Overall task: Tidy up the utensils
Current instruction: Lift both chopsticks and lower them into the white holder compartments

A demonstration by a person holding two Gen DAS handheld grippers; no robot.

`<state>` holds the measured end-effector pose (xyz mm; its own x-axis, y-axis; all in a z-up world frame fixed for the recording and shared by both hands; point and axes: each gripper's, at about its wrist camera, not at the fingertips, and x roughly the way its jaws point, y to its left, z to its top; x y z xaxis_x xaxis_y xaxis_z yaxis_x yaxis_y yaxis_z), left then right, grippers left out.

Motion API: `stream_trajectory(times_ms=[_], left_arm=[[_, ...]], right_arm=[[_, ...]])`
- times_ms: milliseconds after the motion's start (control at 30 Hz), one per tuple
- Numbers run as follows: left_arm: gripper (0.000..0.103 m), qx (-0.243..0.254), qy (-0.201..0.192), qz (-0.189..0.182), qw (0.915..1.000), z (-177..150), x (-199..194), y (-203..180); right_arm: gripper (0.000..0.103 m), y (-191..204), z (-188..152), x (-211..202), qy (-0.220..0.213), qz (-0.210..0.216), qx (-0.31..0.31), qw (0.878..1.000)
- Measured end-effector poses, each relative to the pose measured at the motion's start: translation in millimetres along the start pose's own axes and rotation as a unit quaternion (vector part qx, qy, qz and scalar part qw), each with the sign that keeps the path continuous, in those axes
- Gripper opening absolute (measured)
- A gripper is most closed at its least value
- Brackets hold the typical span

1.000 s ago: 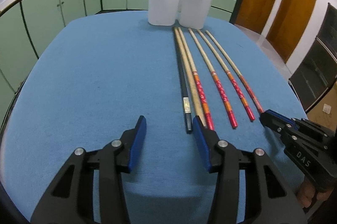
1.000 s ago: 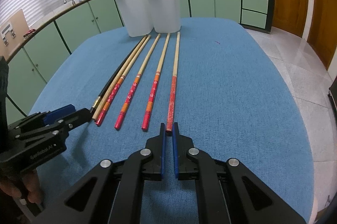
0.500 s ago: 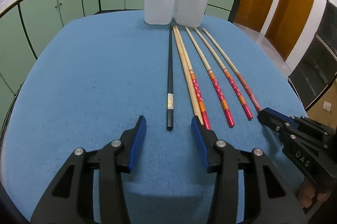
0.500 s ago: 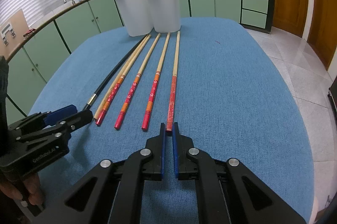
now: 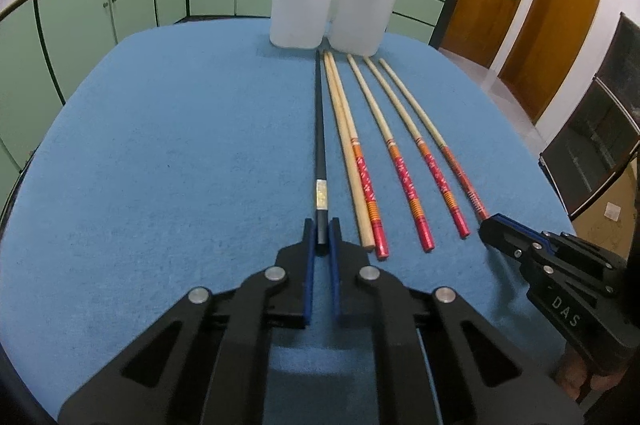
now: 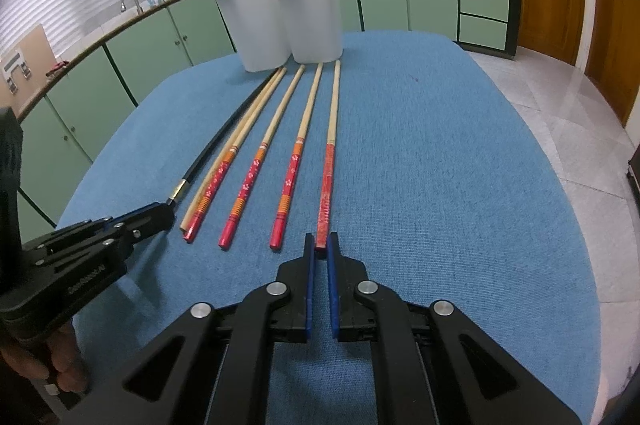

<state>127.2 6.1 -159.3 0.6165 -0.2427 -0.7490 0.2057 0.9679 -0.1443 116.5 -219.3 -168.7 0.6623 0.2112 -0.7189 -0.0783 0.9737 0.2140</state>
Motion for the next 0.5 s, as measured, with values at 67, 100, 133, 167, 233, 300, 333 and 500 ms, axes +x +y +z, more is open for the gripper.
stream_trajectory(times_ms=[67, 100, 133, 167, 233, 300, 333, 500], left_arm=[[0.006, 0.004, -0.013, 0.000, 0.9999, 3, -10, -2], [0.006, 0.007, -0.023, 0.002, 0.9997, 5, -17, -3], [0.006, 0.009, -0.031, 0.005, 0.9995, 7, -22, -4], [0.006, 0.010, -0.042, 0.007, 0.9990, 11, -30, -4], [0.006, 0.009, -0.062, 0.007, 0.9980, 18, -44, -5], [0.006, 0.011, -0.087, 0.008, 0.9961, 27, -60, -7], [0.006, 0.013, -0.096, 0.008, 0.9952, 30, -66, -8], [0.006, 0.013, -0.145, 0.002, 0.9893, 59, -94, -12]], right_arm=[[0.006, 1, 3, -8, -0.013, -0.012, -0.011, 1.000], [0.006, 2, 5, -13, -0.021, -0.019, -0.017, 0.999], [0.006, 2, 8, -17, -0.027, -0.022, -0.021, 0.999], [0.006, 2, 12, -25, -0.038, -0.023, -0.023, 0.999], [0.006, 0, 20, -39, -0.057, -0.024, -0.027, 0.998], [0.006, -1, 31, -57, -0.082, -0.026, -0.032, 0.996], [0.006, -1, 35, -64, -0.091, -0.026, -0.032, 0.995], [0.006, -6, 64, -99, -0.141, -0.016, -0.029, 0.989]])
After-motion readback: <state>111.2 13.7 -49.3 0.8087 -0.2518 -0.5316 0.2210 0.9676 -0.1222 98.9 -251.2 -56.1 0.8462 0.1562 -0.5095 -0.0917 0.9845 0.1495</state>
